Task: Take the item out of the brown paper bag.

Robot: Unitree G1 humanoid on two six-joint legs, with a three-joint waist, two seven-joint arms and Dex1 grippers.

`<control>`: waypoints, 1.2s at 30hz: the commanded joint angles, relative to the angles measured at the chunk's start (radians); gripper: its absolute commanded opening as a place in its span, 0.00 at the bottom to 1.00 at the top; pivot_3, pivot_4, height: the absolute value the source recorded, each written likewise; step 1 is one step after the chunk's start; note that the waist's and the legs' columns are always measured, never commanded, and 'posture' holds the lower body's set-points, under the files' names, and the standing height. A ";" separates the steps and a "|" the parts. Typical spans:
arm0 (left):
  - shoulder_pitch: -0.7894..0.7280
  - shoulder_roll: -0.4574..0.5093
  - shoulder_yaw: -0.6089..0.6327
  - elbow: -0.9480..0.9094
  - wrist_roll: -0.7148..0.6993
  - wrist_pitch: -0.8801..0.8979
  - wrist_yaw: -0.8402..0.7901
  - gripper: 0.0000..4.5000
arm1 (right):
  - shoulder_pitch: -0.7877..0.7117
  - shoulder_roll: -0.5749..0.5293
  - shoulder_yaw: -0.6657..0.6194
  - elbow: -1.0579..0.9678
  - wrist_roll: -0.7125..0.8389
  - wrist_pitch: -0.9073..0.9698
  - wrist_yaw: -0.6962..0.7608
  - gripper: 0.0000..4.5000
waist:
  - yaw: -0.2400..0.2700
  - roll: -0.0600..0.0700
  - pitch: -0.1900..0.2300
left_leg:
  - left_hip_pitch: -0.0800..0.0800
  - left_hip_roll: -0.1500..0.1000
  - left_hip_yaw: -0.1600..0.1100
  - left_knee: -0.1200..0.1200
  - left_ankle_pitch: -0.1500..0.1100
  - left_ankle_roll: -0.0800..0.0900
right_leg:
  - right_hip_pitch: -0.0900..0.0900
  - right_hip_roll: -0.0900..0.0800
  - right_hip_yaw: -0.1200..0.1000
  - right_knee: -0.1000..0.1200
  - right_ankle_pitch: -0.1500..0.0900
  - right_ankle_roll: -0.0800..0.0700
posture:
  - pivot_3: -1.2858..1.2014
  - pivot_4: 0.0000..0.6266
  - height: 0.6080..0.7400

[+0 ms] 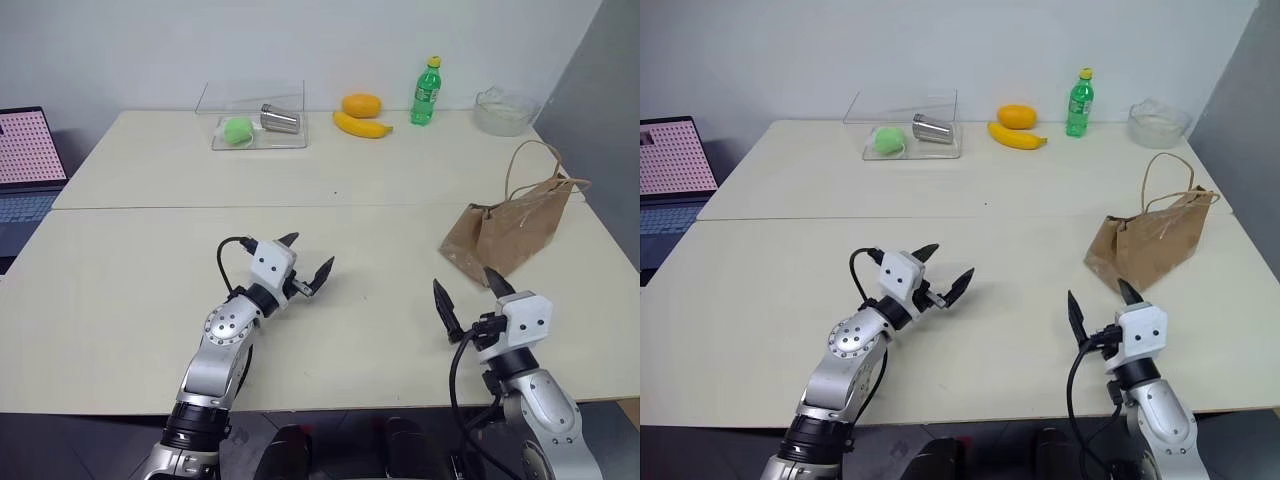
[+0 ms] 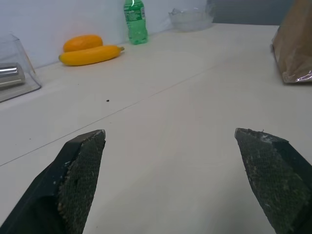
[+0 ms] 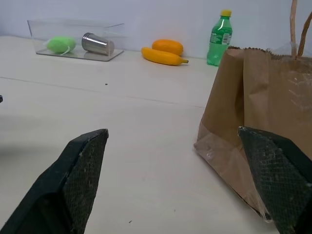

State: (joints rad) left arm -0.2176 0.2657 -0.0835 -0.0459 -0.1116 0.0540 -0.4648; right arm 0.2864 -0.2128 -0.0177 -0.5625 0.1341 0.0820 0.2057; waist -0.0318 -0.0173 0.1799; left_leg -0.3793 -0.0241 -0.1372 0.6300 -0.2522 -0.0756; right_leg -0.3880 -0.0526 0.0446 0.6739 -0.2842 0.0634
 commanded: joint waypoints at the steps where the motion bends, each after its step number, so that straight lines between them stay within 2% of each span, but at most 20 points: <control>1: -0.002 -0.007 0.002 -0.045 -0.023 -0.029 -0.017 1.00 | -0.004 0.005 -0.008 -0.014 -0.011 -0.021 -0.006 1.00 | 0.000 0.000 0.000 | 0.000 0.000 0.000 0.000 0.000 0.000 | 0.000 0.000 0.000 0.000 0.000 0.000 | 0.52 0.24 1.00; 36: 0.003 -0.009 0.009 -0.064 0.001 -0.033 0.018 1.00 | -0.005 0.012 0.006 -0.006 -0.027 0.024 0.005 1.00 | 0.000 0.000 0.000 | 0.000 0.000 0.000 0.000 0.000 0.000 | 0.000 0.000 0.000 0.000 0.001 -0.002 | 0.52 0.24 1.00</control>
State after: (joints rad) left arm -0.1925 0.2544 -0.0762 -0.0694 -0.1136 0.0537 -0.4462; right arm 0.2845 -0.2039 -0.0027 -0.5433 0.1005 0.1062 0.2147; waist -0.0318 -0.0173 0.1799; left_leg -0.3793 -0.0241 -0.1373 0.6300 -0.2522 -0.0756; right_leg -0.3881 -0.0527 0.0446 0.6739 -0.2832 0.0617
